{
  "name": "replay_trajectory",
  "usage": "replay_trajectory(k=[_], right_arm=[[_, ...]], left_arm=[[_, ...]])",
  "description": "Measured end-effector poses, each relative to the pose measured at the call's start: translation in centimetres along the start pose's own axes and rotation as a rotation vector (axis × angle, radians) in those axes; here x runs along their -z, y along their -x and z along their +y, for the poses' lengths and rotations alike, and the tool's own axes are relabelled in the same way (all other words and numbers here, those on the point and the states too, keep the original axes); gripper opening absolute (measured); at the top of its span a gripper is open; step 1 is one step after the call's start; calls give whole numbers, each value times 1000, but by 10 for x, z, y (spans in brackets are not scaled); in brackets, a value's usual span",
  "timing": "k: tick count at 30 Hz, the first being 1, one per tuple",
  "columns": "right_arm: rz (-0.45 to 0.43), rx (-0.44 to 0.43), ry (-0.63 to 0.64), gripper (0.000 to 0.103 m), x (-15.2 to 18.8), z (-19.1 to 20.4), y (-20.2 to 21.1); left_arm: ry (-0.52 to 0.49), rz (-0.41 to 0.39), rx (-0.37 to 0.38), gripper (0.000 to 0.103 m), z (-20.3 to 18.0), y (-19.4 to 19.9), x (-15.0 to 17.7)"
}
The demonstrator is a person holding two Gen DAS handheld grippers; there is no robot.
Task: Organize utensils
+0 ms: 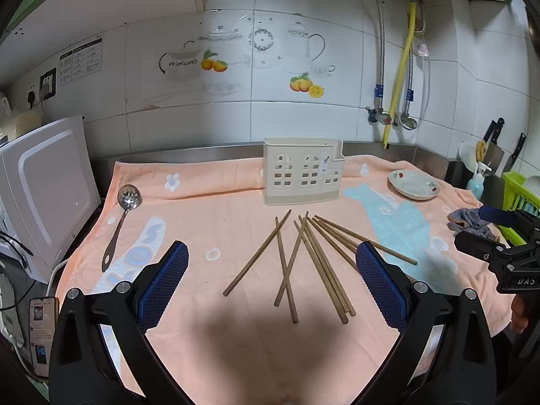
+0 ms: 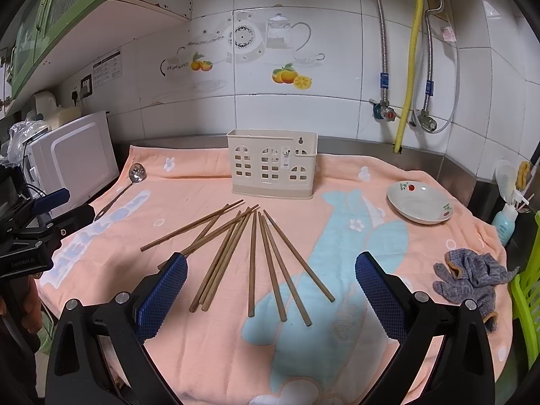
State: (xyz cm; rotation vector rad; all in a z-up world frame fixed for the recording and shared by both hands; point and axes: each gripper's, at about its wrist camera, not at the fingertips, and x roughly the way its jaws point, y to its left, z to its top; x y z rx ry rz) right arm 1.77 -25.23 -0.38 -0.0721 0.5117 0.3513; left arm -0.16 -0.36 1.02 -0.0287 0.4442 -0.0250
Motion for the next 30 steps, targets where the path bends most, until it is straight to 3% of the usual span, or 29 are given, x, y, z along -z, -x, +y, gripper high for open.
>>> replay_trajectory(k=[30], right_arm=[[38,-37,0,96,-1,0,-29]], left_arm=[[69,44,-10,98,21,-27,6]])
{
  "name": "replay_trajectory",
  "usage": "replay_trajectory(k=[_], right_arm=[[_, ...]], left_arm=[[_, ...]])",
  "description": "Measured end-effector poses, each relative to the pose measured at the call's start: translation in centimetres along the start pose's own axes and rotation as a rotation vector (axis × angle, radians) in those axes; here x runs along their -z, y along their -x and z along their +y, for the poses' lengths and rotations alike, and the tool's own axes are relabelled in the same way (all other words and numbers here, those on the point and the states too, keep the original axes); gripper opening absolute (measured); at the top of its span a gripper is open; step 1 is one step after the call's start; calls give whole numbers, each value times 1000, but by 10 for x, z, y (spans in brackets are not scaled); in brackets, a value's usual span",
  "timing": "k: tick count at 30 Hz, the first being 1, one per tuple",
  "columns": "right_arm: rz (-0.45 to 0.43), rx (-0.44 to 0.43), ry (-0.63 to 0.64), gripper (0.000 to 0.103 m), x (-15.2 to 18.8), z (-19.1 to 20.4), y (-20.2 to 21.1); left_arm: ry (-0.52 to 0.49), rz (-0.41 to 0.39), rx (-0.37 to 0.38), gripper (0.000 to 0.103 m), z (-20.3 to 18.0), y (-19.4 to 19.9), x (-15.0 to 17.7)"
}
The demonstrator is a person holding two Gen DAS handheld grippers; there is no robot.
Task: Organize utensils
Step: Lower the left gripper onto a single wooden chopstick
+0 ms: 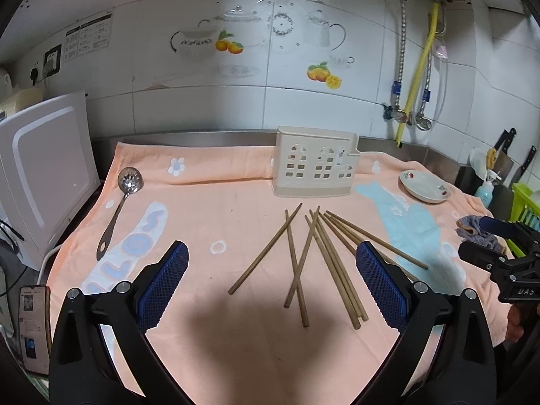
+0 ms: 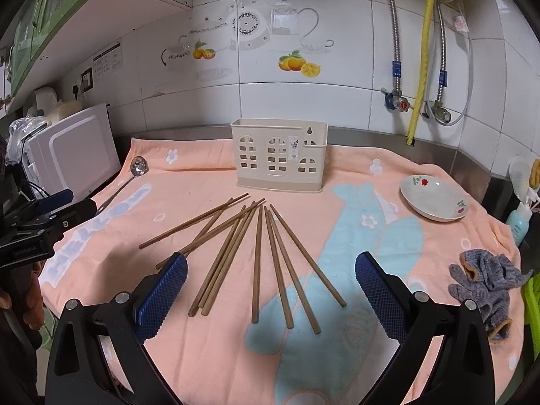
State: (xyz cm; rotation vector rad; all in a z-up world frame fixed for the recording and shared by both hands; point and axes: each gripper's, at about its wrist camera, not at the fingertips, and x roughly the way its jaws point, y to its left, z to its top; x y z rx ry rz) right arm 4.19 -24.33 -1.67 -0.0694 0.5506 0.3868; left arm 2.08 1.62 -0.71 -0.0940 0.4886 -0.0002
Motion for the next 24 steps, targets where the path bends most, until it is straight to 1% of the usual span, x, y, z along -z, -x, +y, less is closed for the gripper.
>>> replay_trajectory(k=[5,10,15,17,18,19,23,24], right_arm=[[13,-5,12,96,-2,-3,-6],[34,-11,17,95,-2,-7,-15],[52,-8,15,95,-2,-12,-23],[62,-10,18,90,-1,-14,-27],[68,-13,19,84,-1,-15,-28],[77,-16,17,82,0,-17,-32],[99,-16,14,82,3,-22,-41],[106,-17,16,81,4,-24,-44]], left_arm=[[14,19,3,98,3,-10,0],[4,38,10,98,4,-18,1],[15,60,37,98,9,-28,3],[11,70,44,98,11,-33,5],[7,75,45,98,11,-35,6],[2,83,44,97,12,-38,7],[-5,106,47,96,15,-47,11],[-5,117,54,92,17,-50,12]])
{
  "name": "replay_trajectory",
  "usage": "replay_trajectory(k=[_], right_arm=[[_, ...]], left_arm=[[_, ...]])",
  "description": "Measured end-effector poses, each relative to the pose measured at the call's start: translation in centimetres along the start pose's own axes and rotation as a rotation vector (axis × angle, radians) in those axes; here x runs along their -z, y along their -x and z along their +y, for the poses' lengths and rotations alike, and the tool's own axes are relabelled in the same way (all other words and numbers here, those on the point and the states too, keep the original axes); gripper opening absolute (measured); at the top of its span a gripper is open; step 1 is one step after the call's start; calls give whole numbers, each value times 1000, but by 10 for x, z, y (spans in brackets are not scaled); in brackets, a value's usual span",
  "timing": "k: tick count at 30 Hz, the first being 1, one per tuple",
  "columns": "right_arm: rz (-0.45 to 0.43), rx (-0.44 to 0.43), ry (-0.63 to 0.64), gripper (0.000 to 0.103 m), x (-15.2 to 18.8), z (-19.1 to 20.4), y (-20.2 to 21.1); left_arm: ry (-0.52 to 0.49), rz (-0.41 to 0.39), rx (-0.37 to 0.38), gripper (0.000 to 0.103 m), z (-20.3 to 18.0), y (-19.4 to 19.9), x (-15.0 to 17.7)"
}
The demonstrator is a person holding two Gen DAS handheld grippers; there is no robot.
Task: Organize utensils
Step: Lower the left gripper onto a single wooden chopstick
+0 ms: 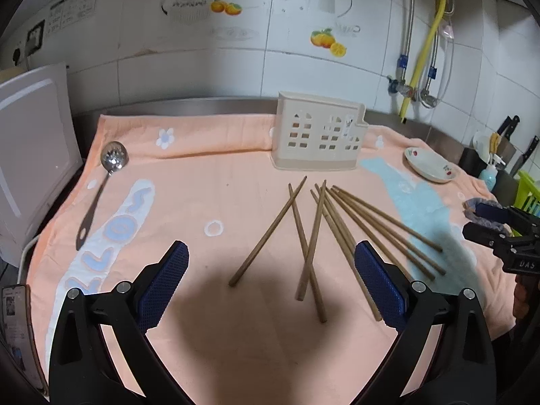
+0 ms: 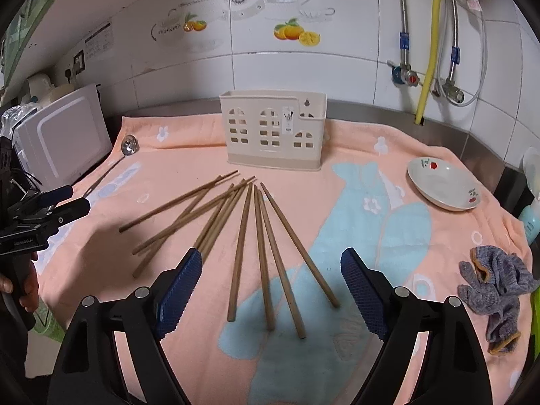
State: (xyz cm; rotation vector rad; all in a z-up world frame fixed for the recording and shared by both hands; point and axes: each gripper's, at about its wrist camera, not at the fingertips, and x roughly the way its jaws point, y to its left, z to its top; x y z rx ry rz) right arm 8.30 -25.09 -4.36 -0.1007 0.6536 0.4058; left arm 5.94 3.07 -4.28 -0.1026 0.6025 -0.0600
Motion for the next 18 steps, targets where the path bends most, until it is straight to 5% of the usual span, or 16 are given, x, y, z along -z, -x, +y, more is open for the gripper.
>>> replay_trajectory(k=[13,18], right_arm=[[64,-4,-26,74,4,-17,-33],[77,-2,-44,68,3,-26,-42]], left_arm=[[-91,82,-2,90,6,-35,1],[-106,108,80,70,-5,-46,3]])
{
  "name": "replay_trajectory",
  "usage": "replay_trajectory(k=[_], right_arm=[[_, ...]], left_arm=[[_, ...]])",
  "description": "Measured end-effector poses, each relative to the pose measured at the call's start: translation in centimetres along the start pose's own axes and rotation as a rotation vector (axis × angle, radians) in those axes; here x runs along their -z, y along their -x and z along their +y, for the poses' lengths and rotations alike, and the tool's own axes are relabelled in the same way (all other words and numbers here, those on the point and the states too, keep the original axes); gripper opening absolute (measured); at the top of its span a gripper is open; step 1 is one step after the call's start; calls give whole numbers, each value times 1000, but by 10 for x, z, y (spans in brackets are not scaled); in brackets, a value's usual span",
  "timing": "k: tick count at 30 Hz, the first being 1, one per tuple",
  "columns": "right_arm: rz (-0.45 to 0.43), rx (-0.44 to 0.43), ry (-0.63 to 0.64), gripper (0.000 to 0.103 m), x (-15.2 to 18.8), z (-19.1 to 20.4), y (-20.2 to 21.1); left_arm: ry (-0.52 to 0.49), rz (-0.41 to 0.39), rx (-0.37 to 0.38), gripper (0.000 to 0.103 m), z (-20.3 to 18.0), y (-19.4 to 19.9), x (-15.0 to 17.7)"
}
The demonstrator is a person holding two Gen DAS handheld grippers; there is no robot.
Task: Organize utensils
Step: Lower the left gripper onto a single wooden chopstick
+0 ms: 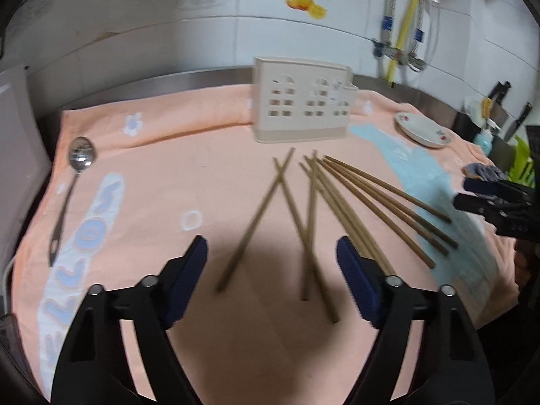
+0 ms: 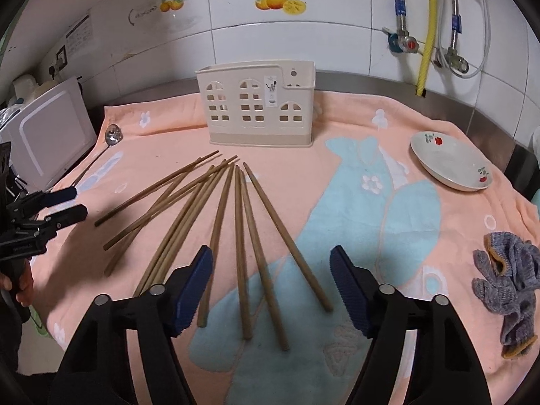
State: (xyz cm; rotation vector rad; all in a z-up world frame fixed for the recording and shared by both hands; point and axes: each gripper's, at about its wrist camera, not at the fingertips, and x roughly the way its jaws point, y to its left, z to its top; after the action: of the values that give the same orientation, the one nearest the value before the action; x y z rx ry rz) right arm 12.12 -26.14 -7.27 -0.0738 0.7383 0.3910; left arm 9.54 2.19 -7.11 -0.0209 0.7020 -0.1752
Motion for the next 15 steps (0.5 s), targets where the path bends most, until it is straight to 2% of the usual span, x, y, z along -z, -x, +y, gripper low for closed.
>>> replay_trajectory(k=[8,15], right_arm=[[20,-1,-10,64,0,-8,-13],[37,-7,-24,61,0,-14,-25]], left_arm=[[-87,52,76,42,-24,-28,4],[-129,119,113,17,-28,-57,3]])
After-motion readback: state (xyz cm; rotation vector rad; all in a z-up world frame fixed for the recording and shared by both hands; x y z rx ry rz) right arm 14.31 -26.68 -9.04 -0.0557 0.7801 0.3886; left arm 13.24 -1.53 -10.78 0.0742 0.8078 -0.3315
